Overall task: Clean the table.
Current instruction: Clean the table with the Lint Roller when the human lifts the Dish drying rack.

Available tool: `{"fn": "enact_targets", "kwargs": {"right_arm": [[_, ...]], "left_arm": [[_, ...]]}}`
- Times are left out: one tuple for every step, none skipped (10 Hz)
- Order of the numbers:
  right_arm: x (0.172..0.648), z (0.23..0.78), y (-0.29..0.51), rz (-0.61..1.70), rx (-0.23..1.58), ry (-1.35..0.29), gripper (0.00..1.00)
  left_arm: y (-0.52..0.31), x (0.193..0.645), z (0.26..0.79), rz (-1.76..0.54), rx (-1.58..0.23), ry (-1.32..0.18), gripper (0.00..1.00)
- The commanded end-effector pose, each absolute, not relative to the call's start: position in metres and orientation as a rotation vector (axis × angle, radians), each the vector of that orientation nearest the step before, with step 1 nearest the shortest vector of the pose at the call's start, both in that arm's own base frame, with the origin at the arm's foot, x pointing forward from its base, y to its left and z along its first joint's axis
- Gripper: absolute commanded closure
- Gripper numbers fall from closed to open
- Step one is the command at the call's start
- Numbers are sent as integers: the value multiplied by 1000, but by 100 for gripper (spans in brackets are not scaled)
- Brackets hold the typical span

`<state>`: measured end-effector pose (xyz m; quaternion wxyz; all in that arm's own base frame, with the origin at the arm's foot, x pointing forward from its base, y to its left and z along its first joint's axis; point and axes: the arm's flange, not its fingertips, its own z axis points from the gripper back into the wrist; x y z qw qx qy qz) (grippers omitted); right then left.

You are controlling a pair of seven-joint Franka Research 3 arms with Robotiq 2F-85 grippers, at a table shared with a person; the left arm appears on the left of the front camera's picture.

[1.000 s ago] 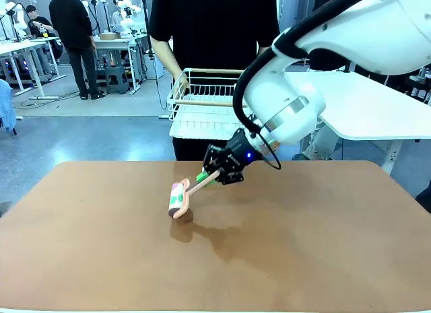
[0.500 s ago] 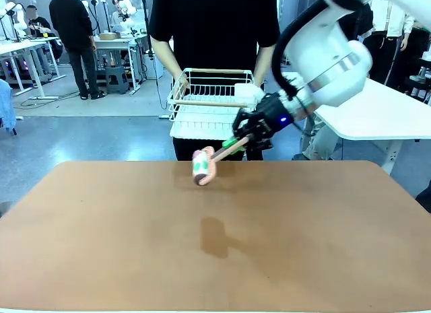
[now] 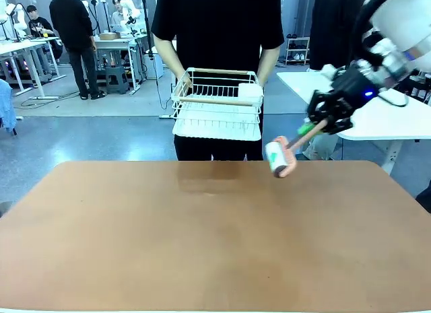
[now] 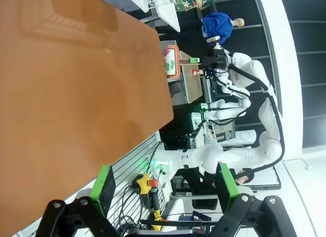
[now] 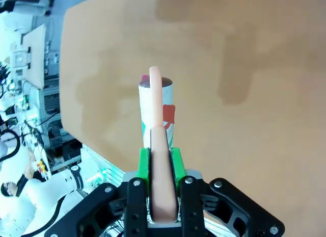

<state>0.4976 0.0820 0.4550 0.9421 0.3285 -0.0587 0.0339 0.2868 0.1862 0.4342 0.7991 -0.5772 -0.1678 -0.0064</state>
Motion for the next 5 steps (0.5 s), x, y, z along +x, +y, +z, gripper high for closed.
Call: {"fn": "enact_targets", "kwargs": {"right_arm": [[481, 468, 59, 28, 597, -82, 79], [474, 475, 51, 31, 594, -97, 79], [472, 478, 47, 10, 572, -119, 79], [474, 468, 46, -10, 518, -136, 79], [481, 474, 37, 34, 593, -123, 79]], "left_arm": [[189, 285, 434, -34, -1255, -377, 0], [189, 285, 434, -34, -1255, -377, 0], [189, 285, 434, -34, -1255, -377, 0], [189, 285, 434, -34, -1255, -377, 0], [189, 285, 434, -34, -1255, -377, 0]]}}
